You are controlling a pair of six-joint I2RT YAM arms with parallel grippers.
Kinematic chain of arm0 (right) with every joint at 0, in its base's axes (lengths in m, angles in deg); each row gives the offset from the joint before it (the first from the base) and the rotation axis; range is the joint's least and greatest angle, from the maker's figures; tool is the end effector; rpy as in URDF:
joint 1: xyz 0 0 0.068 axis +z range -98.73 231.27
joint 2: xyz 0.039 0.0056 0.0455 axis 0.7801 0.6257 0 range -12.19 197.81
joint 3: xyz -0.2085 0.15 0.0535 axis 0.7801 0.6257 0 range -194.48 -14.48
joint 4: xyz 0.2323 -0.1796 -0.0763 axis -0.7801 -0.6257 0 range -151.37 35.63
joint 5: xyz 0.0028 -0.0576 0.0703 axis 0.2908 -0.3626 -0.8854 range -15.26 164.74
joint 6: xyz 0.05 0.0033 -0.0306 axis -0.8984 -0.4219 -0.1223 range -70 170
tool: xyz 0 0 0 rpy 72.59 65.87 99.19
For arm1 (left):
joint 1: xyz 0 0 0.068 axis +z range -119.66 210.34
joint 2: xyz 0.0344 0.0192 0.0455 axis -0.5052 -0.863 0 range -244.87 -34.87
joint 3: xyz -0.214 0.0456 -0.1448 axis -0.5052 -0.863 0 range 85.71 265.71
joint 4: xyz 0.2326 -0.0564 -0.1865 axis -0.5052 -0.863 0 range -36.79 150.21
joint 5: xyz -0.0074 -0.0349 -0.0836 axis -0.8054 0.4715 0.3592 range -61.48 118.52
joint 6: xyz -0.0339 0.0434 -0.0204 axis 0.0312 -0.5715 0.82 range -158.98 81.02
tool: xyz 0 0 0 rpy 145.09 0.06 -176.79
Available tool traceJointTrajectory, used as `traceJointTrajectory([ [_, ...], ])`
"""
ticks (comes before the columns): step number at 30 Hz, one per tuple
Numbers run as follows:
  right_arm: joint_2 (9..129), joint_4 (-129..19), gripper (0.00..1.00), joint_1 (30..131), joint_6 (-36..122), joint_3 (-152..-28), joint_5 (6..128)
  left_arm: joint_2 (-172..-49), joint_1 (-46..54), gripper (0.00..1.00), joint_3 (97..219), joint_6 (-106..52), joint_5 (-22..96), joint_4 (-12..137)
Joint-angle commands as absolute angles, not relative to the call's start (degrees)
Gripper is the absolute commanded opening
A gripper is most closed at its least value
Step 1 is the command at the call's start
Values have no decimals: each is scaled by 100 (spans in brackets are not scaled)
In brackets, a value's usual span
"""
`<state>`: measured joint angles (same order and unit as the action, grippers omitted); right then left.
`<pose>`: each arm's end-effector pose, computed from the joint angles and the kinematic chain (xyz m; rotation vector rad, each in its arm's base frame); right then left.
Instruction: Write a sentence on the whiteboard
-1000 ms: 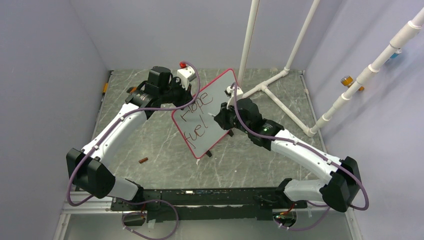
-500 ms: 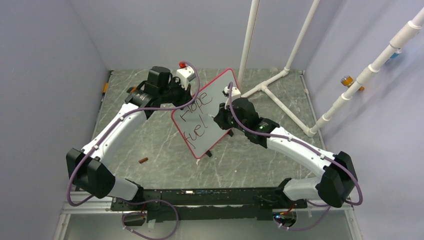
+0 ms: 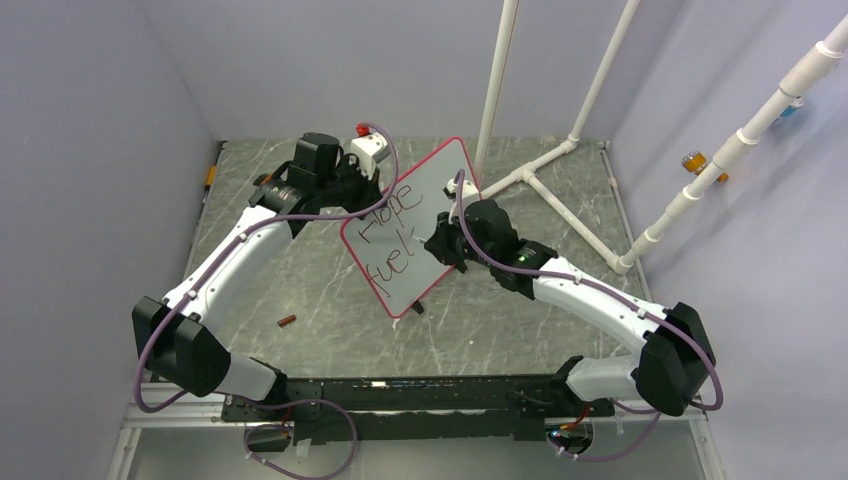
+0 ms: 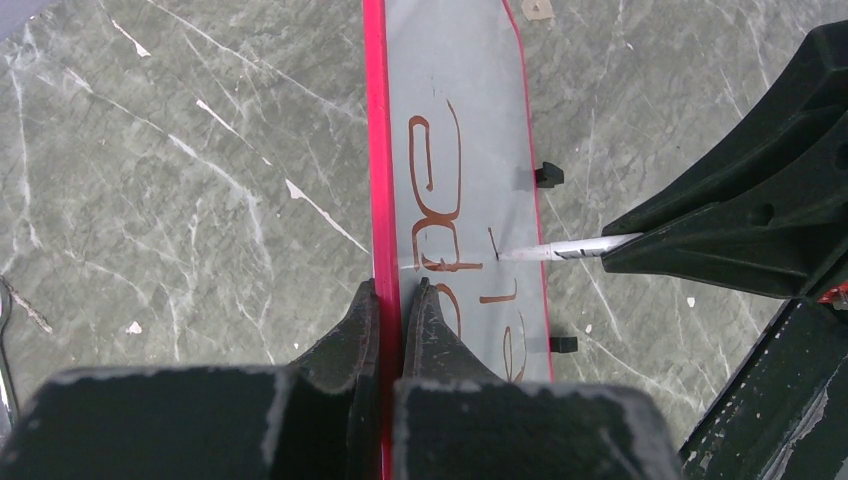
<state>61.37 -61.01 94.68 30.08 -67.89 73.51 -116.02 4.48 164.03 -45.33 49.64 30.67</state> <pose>0.2498 0.2377 0.2605 -0.4441 2.0670 0.7024 0.3254 -0.1747 0.3485 0.8045 1.9948 -0.5927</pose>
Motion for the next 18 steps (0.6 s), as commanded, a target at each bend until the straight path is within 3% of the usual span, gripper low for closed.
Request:
traceJointTrajectory([
  [1, 6215, -5697, 0, 9486, 2987, -6637, 7113, -11516, 376, 0, 16341, -5147, 4739, 2910],
  [18, 6053, -5911, 0, 9240, 2961, -6390, 7465, -11504, 376, 0, 16324, -5146, 4741, 2911],
])
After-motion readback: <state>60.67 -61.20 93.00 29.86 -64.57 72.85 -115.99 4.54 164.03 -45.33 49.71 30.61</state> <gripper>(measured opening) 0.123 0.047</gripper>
